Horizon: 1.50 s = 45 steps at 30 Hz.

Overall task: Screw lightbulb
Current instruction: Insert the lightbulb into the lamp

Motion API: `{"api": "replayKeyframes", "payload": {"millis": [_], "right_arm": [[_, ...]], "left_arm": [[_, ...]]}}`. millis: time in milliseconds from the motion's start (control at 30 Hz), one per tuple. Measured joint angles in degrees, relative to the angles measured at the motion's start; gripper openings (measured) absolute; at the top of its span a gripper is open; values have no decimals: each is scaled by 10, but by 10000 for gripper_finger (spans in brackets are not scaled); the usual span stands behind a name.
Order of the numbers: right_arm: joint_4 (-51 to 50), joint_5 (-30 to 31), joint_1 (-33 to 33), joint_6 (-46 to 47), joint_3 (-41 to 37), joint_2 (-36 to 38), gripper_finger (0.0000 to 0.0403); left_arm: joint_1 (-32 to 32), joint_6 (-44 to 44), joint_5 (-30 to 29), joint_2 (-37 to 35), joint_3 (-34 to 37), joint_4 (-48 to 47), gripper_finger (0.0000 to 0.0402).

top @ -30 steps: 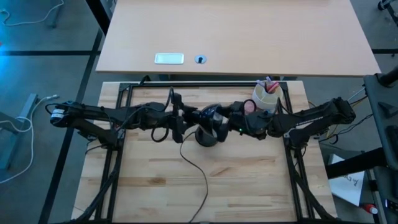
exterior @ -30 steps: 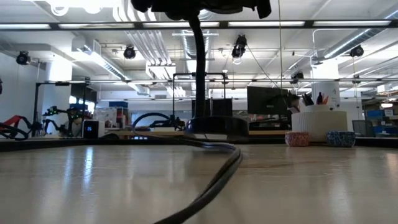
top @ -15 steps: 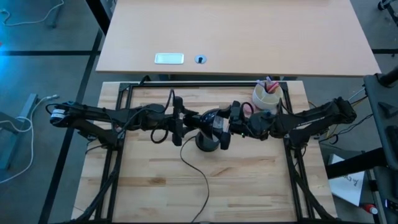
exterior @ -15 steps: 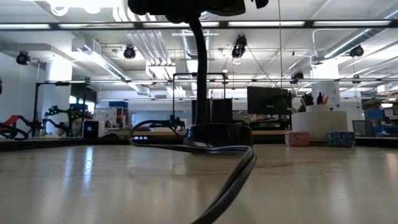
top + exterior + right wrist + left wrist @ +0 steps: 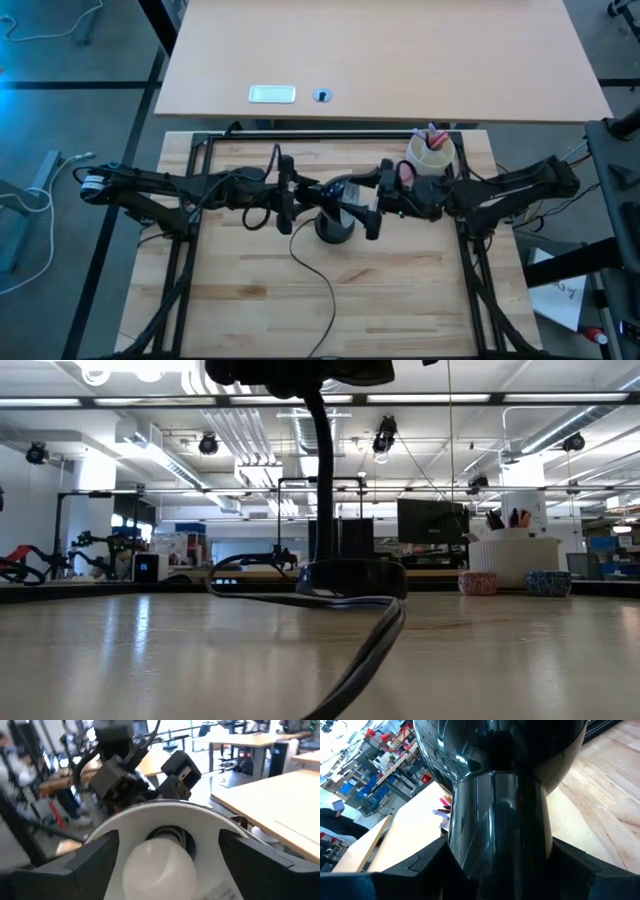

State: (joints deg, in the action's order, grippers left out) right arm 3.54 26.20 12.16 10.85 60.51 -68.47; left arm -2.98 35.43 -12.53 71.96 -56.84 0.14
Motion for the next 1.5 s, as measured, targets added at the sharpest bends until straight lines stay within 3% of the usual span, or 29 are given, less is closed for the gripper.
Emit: {"api": "replayKeyframes", "payload": {"millis": [167,600,867,1100,1500], "right_arm": [[-18,-36,0,-122,0,13,337],[-31,-50,64,-663,2,13,337],[-70,30,83,-898,2,-28,337],[-72,74,80,-1002,2,-42,337],[-63,75,56,-1011,2,-55,299]], "left_arm": [[0,2,1,0,0,-4,253],[-1,-4,8,0,1,-15,253],[-1,-16,-3,1,1,-17,253],[-1,-28,-4,1,1,-27,253],[0,-19,-5,2,1,-29,253]]}}
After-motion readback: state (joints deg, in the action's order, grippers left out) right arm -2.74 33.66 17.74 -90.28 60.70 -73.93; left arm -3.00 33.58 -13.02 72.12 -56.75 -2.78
